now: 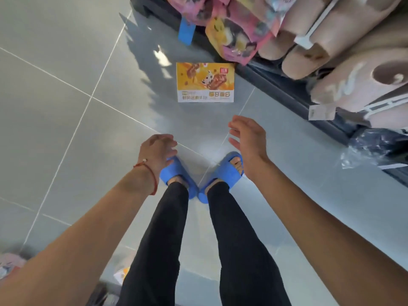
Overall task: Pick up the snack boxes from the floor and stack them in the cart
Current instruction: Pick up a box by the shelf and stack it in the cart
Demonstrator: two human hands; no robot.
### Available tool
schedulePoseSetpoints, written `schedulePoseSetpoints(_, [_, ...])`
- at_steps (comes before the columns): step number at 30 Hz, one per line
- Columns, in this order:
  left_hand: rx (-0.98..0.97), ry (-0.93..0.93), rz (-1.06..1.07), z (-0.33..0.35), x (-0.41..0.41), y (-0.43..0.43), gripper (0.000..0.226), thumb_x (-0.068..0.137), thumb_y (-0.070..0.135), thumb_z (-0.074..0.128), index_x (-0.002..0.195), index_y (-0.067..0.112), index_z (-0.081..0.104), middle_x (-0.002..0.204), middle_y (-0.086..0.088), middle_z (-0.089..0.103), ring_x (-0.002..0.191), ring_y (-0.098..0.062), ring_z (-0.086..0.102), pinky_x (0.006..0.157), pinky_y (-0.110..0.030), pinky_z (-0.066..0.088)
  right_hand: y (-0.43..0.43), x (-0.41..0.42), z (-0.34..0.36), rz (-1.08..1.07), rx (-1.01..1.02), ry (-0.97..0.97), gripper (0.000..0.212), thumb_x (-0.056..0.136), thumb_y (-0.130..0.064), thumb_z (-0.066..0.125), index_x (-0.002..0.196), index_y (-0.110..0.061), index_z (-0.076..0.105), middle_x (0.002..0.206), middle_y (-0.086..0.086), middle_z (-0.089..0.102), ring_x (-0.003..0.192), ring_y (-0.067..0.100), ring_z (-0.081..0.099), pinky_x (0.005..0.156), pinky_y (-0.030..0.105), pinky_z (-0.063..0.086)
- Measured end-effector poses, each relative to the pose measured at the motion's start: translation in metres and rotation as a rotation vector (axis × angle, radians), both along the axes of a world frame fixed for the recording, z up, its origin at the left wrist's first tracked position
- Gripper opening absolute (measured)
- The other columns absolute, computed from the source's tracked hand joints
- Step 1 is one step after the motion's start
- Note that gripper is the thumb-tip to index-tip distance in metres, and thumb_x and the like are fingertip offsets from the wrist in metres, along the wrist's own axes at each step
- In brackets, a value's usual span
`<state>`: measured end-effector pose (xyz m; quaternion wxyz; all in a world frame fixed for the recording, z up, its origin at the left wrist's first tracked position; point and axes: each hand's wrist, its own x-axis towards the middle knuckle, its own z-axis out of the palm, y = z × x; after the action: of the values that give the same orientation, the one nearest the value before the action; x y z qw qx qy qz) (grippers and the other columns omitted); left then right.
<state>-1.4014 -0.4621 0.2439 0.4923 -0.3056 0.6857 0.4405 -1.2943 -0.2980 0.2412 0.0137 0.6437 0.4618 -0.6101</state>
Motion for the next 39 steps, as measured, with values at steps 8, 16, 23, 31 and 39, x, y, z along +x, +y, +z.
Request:
schedulePoseSetpoints(8, [-0.023,0.147,-0.066,-0.151,-0.026,0.031,0.008,0.094,0.021,0.060,0.088,0.023,0.063,0.095,-0.005,0.061,0.092,-0.022,0.057,0.071,-0.028,0.047,0.036,-0.014,-0.156,0.023,0.184,-0.091,0.022,0.092,-0.019,0.065,0.114,-0.020,0.071,0.105,-0.001,0.070,0.094,0.015,0.063,0.087,0.034,0.054])
schedulePoseSetpoints(16, [-0.039,0.338,-0.117,-0.282,-0.079,0.061,0.042,0.072,0.055,0.062,0.105,0.029,0.062,0.122,0.005,0.065,0.119,-0.019,0.059,0.110,-0.046,0.044,0.076,-0.047,-0.293,0.077,0.370,-0.092,0.034,0.099,-0.026,0.060,0.130,-0.014,0.059,0.129,0.002,0.062,0.103,0.012,0.058,0.063,0.000,0.041])
schedulePoseSetpoints(23, [0.105,0.413,-0.040,-0.353,-0.100,0.090,0.071,0.055,0.069,0.065,0.108,0.023,0.064,0.115,0.001,0.073,0.108,-0.020,0.069,0.102,-0.046,0.051,0.122,-0.068,-0.352,0.166,0.501,0.026,0.050,0.101,-0.039,0.056,0.146,-0.019,0.046,0.136,0.001,0.061,0.103,0.011,0.070,0.072,0.018,0.058])
schedulePoseSetpoints(31, [0.233,0.304,-0.041,-0.381,-0.105,0.110,0.074,0.062,0.065,0.075,0.124,0.025,0.067,0.109,0.001,0.078,0.101,-0.026,0.074,0.102,-0.052,0.052,0.125,-0.076,-0.367,0.178,0.250,0.094,0.037,0.099,-0.045,0.062,0.128,-0.021,0.060,0.105,-0.002,0.078,0.077,0.006,0.076,0.059,0.014,0.053])
schedulePoseSetpoints(39, [0.183,0.176,-0.046,-0.334,-0.078,0.080,0.093,0.053,0.065,0.077,0.133,0.020,0.059,0.111,-0.003,0.077,0.096,-0.026,0.075,0.080,-0.040,0.057,0.088,-0.038,-0.307,0.236,0.214,0.046,0.046,0.085,-0.047,0.067,0.121,-0.021,0.058,0.103,-0.004,0.075,0.080,0.007,0.075,0.063,0.019,0.052])
